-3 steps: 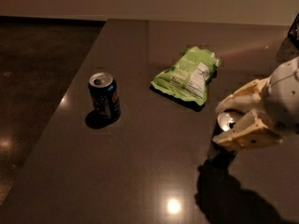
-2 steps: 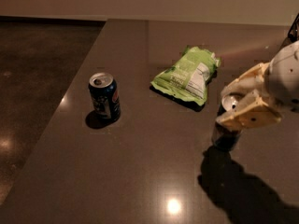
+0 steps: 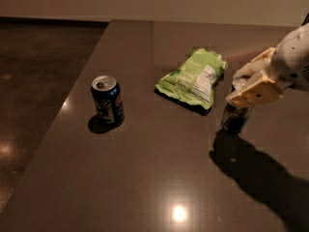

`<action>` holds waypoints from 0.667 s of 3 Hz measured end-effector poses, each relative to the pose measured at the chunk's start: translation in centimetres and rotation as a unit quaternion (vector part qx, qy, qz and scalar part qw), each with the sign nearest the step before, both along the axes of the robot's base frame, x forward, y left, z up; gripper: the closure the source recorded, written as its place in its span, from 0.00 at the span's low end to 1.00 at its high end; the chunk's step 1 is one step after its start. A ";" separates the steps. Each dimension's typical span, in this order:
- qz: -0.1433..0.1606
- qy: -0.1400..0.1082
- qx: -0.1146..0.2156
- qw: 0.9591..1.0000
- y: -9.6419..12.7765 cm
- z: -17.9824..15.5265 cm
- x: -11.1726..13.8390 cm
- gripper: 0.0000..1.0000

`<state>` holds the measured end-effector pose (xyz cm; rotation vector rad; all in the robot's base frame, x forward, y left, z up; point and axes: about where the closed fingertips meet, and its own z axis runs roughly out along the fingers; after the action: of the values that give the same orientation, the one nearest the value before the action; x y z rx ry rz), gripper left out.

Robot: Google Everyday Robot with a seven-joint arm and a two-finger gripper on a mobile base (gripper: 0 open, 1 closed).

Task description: Move redbull can near green rice chip bag

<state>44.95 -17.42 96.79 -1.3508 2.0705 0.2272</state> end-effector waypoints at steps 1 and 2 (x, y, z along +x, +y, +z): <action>-0.012 -0.002 0.014 1.000 -0.1 0.4 2.9 1.00; -0.026 0.000 0.028 0.999 -0.3 0.3 5.6 1.00</action>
Offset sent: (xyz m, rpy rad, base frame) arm 0.0889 -0.0117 -0.0002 0.0945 0.0083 -0.0940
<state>50.54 -17.77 97.11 -1.2623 2.0803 0.2613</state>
